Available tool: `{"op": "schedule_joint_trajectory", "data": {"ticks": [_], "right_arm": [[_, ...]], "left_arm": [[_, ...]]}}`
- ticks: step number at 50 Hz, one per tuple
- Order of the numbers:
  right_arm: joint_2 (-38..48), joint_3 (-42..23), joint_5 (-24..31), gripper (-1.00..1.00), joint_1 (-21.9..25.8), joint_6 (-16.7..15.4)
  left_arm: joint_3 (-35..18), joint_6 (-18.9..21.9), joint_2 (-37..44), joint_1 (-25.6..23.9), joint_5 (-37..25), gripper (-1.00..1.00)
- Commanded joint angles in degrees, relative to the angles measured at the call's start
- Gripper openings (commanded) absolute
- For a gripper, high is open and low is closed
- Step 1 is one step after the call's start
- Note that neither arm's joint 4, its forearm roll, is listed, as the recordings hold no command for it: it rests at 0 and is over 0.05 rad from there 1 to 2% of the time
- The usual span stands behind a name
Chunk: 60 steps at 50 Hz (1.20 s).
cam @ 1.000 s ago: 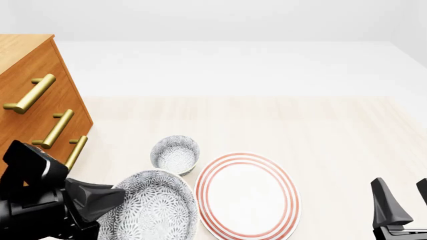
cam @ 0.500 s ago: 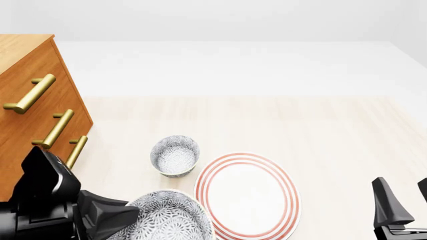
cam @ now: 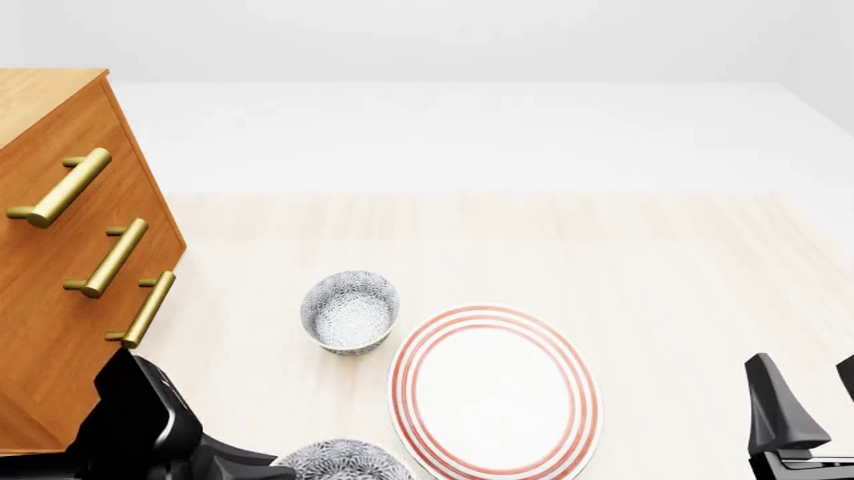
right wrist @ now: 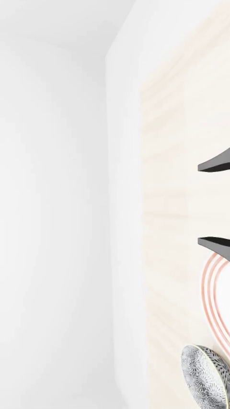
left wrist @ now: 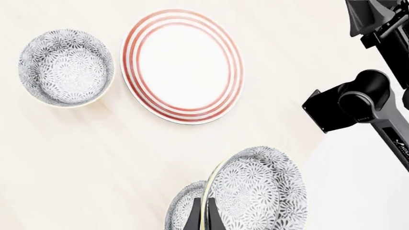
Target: Stack the bowl in the middle on the bowl at the back.
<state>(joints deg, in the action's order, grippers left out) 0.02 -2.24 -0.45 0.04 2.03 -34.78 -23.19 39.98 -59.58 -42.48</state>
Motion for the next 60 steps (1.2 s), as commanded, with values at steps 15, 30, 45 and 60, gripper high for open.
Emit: {"op": "schedule_joint_trajectory", "data": {"ticks": [15, 30, 45, 60], "right_arm": [[0.00, -0.14, 0.10, 1.00, 0.13, -0.15], [0.00, -0.10, 0.04, 1.00, 0.12, -0.15], [0.00, -0.09, 0.04, 1.00, 0.05, -0.04], [0.00, -0.09, 0.00, 1.00, 0.02, 0.06]], "left_arm": [[4.53, -2.03, -5.10, 0.52, -3.50, -1.00], [9.32, -2.52, -7.85, 1.86, -3.51, -1.00], [11.51, -3.16, -7.87, 1.78, -2.65, 1.00], [11.30, -3.11, -8.19, 1.96, -3.32, 1.00]]}}
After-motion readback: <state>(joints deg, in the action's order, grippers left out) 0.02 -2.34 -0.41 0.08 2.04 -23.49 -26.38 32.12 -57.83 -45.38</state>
